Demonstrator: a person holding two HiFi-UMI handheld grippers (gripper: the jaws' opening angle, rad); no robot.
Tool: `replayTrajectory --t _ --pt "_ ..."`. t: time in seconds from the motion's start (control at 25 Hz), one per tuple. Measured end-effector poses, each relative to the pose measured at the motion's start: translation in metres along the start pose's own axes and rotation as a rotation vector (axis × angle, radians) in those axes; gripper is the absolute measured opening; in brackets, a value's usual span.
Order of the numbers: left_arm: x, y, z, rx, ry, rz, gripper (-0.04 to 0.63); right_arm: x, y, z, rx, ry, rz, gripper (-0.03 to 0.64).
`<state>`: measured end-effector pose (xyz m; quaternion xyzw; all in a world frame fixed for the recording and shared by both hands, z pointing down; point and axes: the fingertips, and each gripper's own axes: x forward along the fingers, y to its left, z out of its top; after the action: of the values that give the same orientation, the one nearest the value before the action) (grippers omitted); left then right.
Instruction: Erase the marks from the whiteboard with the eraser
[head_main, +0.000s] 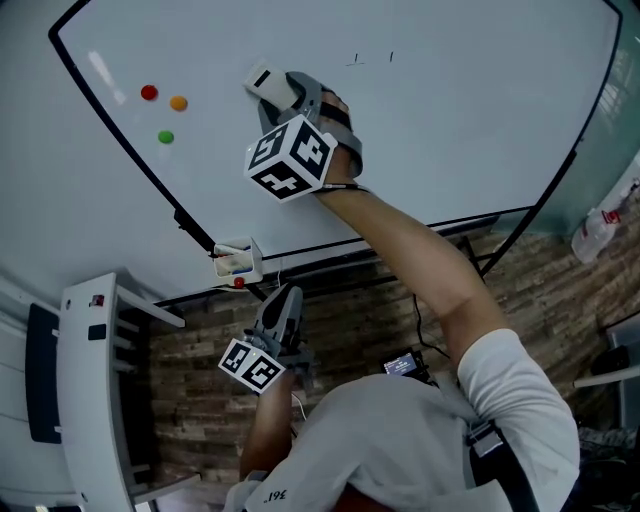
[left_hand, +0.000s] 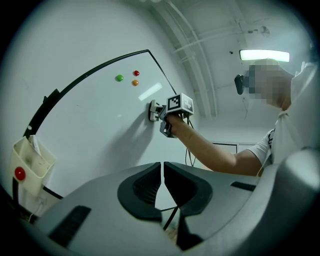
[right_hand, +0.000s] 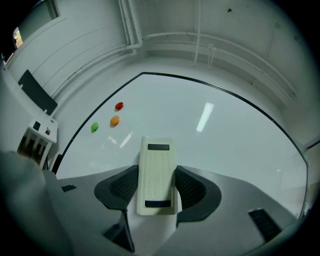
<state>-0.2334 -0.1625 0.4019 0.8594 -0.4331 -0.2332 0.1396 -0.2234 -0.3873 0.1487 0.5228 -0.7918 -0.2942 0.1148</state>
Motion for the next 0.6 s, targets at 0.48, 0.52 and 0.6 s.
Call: replayTrajectory --t 0.48,0.52,0.6 --pt "0.022 0.007 0.018 0.025 -0.038 0.001 0.015 0.001 -0.007 -0.005 -0.013 0.001 0.001 0.253" --pt "0.027 0.006 0.019 0.027 -0.039 -0.004 0.015 0.001 -0.009 -0.006 -0.005 0.011 0.003 0.253" --pt "0.037 0.002 0.020 0.030 -0.042 -0.015 0.015 0.001 -0.015 -0.008 0.012 0.030 0.008 0.253"
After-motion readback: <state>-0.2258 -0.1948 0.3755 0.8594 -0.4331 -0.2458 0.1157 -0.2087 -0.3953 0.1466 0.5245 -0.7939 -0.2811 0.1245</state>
